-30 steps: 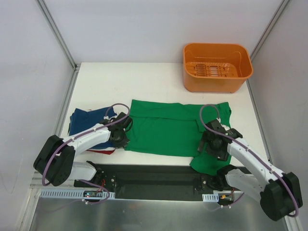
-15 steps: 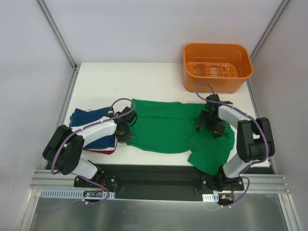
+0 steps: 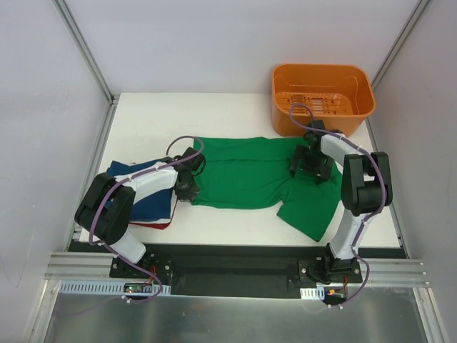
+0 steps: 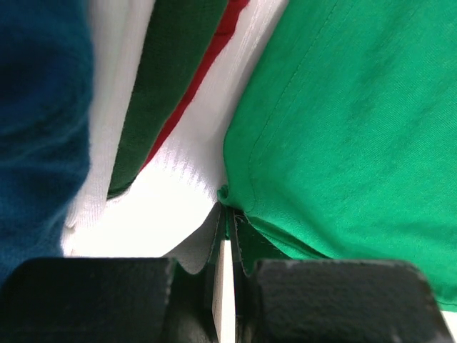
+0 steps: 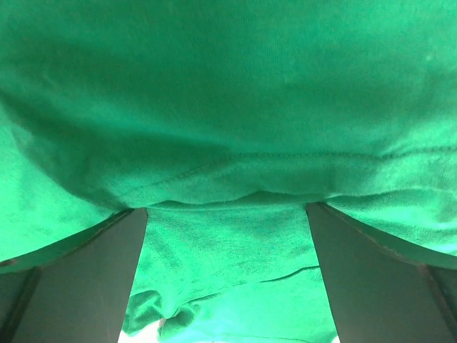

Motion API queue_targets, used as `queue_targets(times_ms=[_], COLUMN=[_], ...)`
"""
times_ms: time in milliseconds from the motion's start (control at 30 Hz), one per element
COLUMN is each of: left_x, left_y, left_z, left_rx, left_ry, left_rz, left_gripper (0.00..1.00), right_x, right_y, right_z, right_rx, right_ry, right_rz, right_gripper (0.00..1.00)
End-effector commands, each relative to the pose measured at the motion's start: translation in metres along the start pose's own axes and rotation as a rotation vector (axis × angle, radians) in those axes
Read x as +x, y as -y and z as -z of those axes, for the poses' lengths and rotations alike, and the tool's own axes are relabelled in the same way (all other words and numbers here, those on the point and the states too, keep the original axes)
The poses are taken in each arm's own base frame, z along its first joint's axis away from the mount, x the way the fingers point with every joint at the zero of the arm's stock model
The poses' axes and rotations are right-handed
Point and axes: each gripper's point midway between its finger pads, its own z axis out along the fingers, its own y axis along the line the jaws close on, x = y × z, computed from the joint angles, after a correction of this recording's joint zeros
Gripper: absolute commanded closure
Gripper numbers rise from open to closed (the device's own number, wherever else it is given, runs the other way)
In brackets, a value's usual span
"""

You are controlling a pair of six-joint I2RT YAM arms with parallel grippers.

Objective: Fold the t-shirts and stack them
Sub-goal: Grap the side of the flattened tshirt closest away from the robot with both arms

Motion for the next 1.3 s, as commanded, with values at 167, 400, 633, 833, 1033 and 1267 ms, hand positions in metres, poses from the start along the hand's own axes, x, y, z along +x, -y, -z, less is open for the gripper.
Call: queue_targets(times_ms=[167, 400, 633, 833, 1033, 1267], left_x=[0.009, 0.012, 0.011, 0.012, 0.013, 0.012], left_y=[-0.015, -0.020, -0.017, -0.015, -0.014, -0.013], left_z=[0.005, 0.011, 0.015, 0.014, 0.012, 0.014], left_rx=[0.004, 0.023, 0.046, 0.059, 0.065, 0.074], left_ry=[-0.006, 0.005, 0.014, 0.012, 0.005, 0.012], left_rz=[-0.015, -0.004, 0.000, 0.004, 0.009, 0.006], left_gripper=[1.00, 1.00, 1.00, 1.00, 1.00, 1.00], right_x=[0.059, 0.133, 0.183, 0.197, 0.204, 0.193], right_y=[0.036, 0.057, 0.061, 0.053, 0.060, 0.072], right_z=[0.048, 0.070, 0.052, 0.048, 0.038, 0.035], right_rx=[-0.007, -0.059, -0.091, -0.126, -0.073, -0.004], right_ry=[0.082, 0.079, 0.020, -0.049, -0.088, -0.045], right_rz=[-0.020, -0.142, -0.321, -0.343, -0.324, -0.291], right_gripper=[0.03, 0.03, 0.03, 0.03, 0.03, 0.20])
